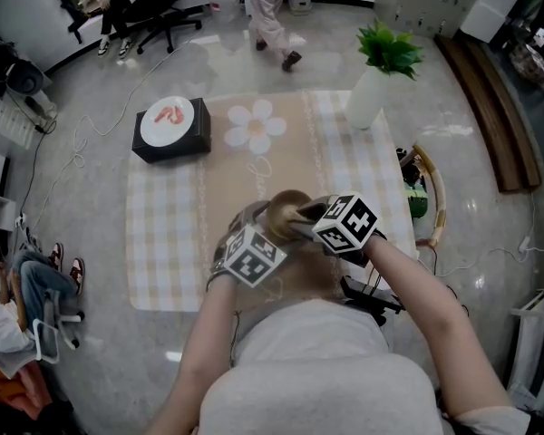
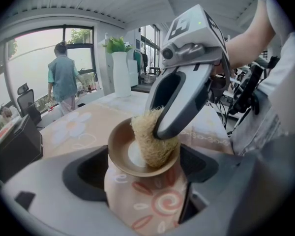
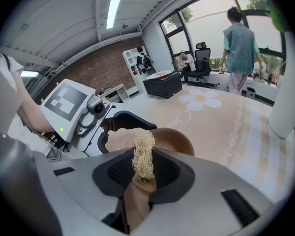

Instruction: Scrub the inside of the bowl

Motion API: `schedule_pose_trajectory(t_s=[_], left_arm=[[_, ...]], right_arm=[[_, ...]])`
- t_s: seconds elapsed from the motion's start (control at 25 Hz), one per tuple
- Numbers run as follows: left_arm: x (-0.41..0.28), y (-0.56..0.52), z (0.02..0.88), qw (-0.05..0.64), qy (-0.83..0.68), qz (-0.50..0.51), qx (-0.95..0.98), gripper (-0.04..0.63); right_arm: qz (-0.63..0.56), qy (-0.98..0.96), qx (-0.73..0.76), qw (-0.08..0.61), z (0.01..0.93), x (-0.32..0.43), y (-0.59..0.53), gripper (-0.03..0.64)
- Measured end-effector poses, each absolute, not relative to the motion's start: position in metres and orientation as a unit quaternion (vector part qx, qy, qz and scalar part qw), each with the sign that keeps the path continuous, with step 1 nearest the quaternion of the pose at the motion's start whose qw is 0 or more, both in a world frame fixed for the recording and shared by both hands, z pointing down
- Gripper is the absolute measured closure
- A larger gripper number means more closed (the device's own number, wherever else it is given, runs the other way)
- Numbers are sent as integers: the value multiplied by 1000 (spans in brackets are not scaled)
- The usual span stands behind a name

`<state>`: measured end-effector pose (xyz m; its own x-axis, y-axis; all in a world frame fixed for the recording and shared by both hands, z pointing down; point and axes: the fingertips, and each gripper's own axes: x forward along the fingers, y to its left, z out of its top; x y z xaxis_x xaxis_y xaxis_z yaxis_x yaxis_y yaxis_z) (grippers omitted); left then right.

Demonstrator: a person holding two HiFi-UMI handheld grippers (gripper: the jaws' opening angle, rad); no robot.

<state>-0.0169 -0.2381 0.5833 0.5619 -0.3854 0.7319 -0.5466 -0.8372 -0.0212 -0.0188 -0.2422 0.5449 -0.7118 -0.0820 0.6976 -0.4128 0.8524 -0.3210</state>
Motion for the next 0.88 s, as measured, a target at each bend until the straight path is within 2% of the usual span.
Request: schedule_pose_trajectory(t_s=[0.56,0.88], left_arm=[[-17,-238,583,106,-264,385,878,160],[-17,-238,584,106,-264,385,878,160]], right_arm=[[214,-897,215,322,546,-33,-277,526],[179,-891,241,342,550,-25,-287,526]])
